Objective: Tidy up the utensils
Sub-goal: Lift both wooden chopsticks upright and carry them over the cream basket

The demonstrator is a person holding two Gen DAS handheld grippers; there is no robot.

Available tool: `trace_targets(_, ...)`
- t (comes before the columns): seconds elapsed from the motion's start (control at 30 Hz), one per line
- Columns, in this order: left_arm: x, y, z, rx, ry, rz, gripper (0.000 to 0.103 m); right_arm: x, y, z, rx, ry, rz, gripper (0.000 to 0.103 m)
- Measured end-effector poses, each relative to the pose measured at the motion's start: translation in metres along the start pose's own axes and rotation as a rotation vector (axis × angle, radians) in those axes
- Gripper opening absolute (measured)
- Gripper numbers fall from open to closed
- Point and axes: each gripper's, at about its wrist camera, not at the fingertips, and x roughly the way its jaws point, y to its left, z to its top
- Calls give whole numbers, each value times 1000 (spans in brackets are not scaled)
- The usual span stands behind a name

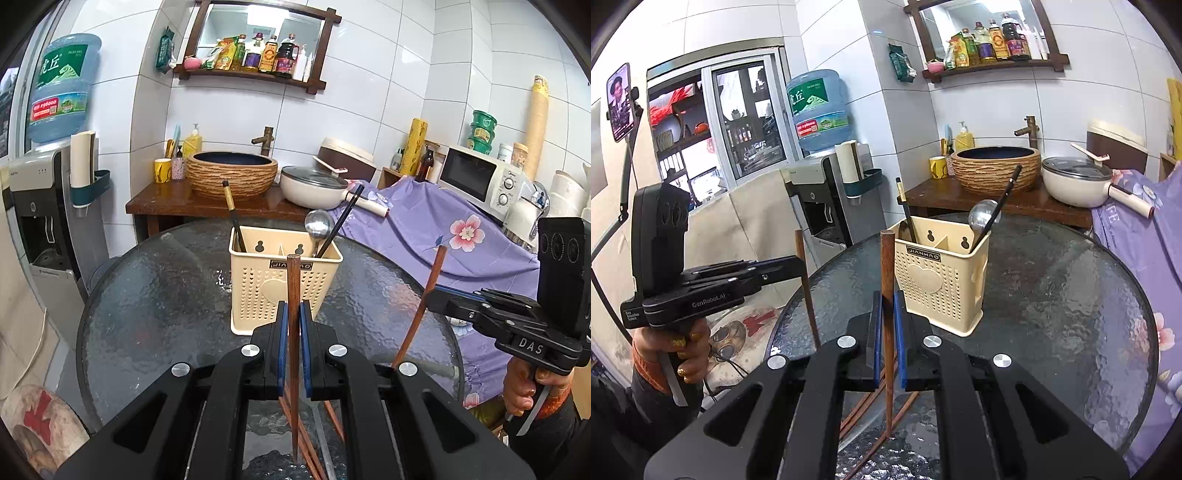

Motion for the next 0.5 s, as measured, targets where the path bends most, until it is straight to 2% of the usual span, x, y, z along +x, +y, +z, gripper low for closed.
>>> trace_targets(0.27, -9, -5, 20, 32, -34, -9, 7, -3, 2, 18, -6, -16, 11, 7)
trace_targets(0.4, -9, -5, 39, 38, -47, -21, 7, -6, 3, 38, -11, -41, 12, 7)
trace_targets(0.5, -9, -5, 65, 39, -74, -22, 7, -6, 4, 61, -14, -67, 7, 7)
